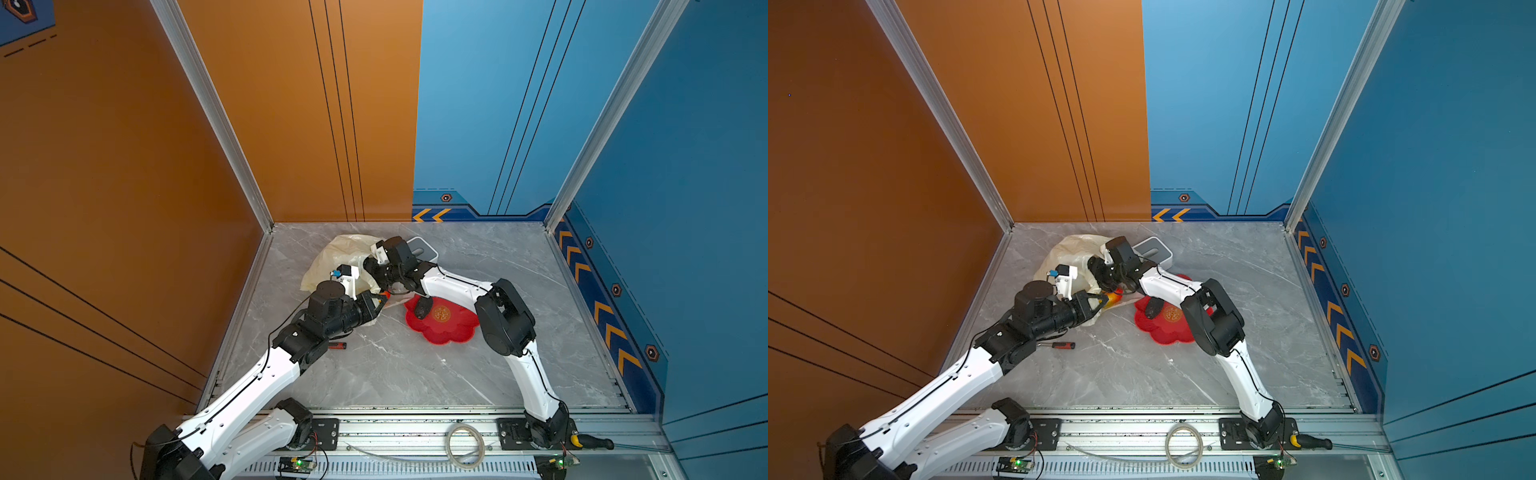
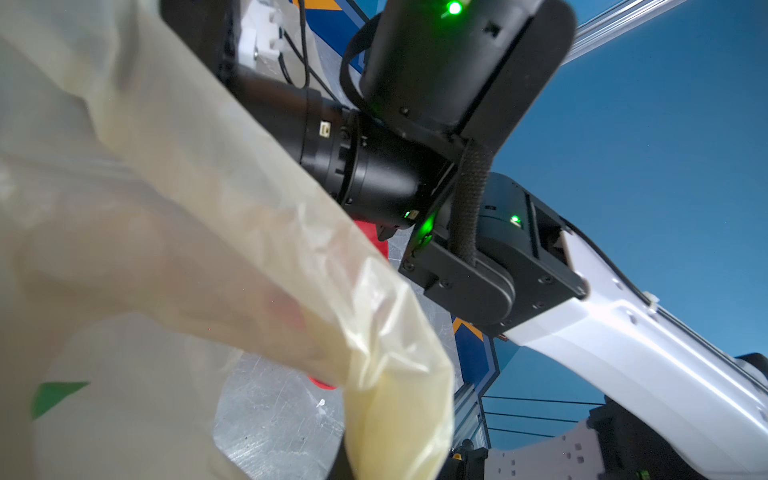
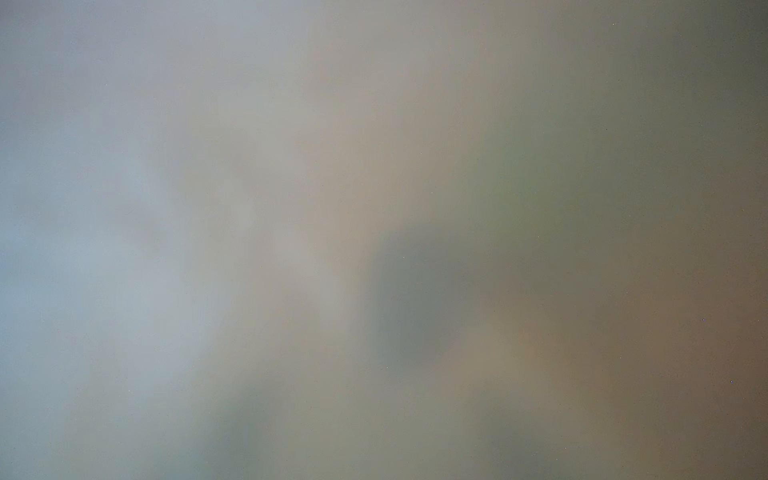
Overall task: Place the fruits into the plastic bag
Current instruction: 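Open the right gripper to drop the avocado inside the bag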
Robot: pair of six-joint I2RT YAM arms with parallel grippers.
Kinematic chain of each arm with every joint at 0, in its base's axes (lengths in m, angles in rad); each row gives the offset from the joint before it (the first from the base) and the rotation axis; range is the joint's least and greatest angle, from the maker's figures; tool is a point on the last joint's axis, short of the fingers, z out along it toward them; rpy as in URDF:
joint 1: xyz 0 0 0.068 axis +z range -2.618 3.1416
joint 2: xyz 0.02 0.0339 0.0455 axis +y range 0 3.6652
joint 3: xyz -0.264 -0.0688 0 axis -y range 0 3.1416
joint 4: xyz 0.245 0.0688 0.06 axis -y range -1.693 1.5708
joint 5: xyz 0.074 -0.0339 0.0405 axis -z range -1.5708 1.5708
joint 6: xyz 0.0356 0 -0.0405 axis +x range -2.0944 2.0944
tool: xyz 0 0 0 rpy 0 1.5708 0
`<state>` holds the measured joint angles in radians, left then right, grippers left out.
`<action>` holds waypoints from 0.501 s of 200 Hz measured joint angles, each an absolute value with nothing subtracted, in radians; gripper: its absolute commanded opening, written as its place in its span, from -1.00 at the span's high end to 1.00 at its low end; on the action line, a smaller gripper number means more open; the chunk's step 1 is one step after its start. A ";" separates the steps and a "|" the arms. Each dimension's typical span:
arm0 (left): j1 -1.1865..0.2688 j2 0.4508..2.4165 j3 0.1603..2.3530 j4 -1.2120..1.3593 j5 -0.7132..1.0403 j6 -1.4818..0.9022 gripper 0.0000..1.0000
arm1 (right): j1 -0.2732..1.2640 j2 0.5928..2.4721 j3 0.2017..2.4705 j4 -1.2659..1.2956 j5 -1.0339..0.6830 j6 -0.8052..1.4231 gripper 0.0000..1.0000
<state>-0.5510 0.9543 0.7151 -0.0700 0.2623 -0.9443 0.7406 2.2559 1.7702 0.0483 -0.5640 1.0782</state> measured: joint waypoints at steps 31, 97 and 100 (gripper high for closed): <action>-0.551 0.963 0.715 -0.069 0.262 -0.944 1.00 | 0.741 2.256 1.771 0.053 -0.566 1.078 -0.68; -0.551 0.963 0.715 -0.067 0.262 -0.944 1.00 | 0.741 2.170 1.755 -0.067 -0.558 0.992 -0.69; -0.551 0.963 0.715 -0.067 0.262 -0.944 1.00 | 0.741 2.159 1.751 -0.079 -0.557 0.987 -0.69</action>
<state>-0.5510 0.9634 0.7151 -0.0669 0.2619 -0.9440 0.7406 2.1593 1.7512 -0.0788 -0.5568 0.9867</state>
